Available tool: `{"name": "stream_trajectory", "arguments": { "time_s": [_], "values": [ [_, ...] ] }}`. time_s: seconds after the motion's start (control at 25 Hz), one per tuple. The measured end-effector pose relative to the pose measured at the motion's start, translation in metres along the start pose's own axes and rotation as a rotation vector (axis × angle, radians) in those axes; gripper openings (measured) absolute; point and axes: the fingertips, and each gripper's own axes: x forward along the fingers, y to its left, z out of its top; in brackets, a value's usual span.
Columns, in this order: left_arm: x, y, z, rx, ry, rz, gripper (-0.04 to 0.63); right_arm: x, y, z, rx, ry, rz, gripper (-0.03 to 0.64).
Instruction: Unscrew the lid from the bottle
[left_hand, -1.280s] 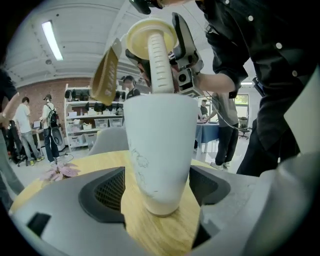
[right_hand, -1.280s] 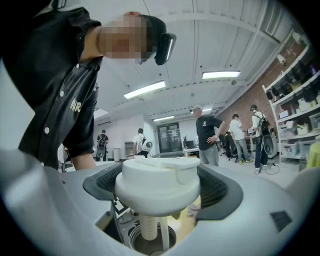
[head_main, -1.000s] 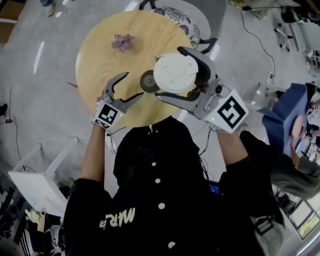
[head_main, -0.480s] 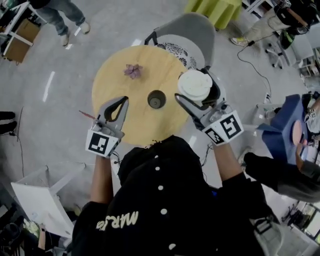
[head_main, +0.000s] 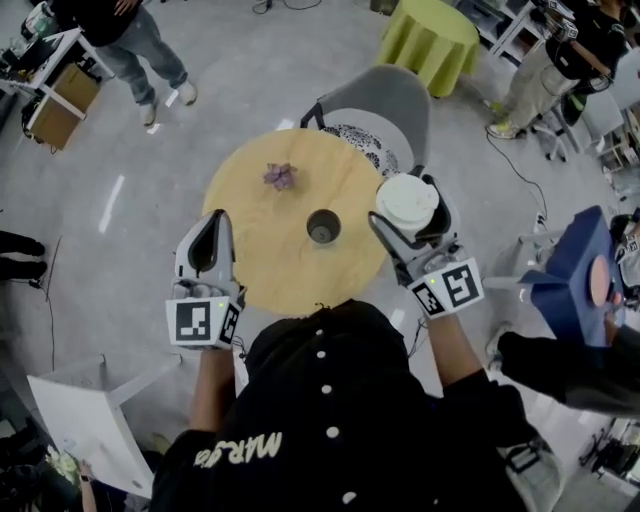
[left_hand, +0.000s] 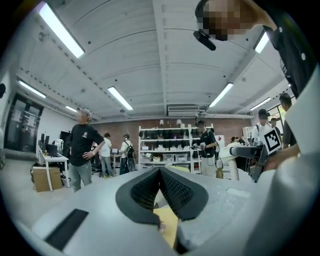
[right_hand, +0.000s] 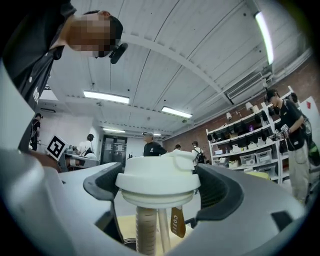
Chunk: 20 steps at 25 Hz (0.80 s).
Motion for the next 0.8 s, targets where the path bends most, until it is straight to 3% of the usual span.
{"name": "stream_trajectory", "arguments": {
  "time_s": [0.2, 0.8],
  "values": [
    [-0.012, 0.001, 0.011, 0.012, -0.033, 0.044, 0.005, -0.006, 0.002, 0.009, -0.030, -0.019, -0.019, 0.469],
    [-0.007, -0.001, 0.014, 0.057, -0.045, 0.021, 0.005, 0.002, -0.001, 0.020, -0.046, -0.019, -0.028, 0.469]
  ]
}}
